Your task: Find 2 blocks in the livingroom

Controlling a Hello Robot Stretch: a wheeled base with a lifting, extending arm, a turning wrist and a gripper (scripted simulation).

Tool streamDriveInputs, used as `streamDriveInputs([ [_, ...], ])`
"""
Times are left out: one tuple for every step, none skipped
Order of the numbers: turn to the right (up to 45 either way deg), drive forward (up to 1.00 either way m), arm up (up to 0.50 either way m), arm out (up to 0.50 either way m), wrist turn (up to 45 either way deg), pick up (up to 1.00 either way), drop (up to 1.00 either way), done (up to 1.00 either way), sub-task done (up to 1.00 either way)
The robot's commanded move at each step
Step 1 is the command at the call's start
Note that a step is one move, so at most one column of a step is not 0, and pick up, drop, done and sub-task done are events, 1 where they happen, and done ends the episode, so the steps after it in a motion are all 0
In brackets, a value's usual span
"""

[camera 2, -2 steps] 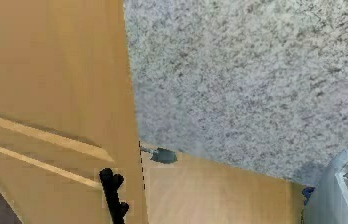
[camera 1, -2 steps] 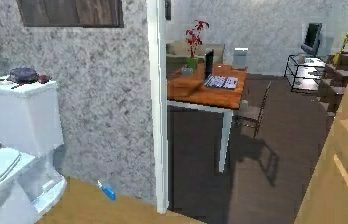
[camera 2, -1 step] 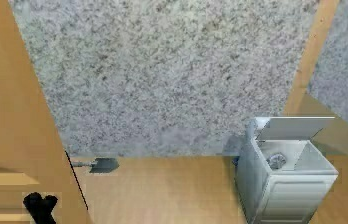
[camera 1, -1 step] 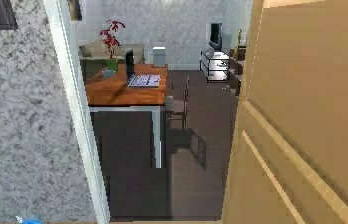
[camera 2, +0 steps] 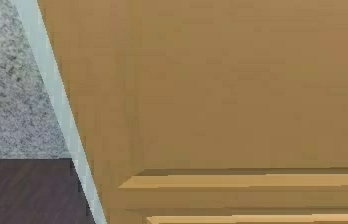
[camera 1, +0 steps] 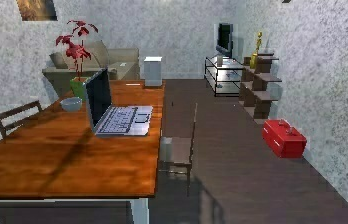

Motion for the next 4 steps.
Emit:
streamDriveInputs([
  [6.0, 0.0, 0.0, 0.0, 0.0, 0.0, 0.0, 0.0, 0.0],
  [0.0, 0.35, 0.0, 0.0, 0.0, 0.0, 0.0, 0.0, 0.0],
  [-9.0, 0.0, 0.0, 0.0, 0.0, 0.0, 0.0, 0.0, 0.0],
  [0.0, 0.0, 0.0, 0.0, 0.0, 0.0, 0.0, 0.0, 1.0],
])
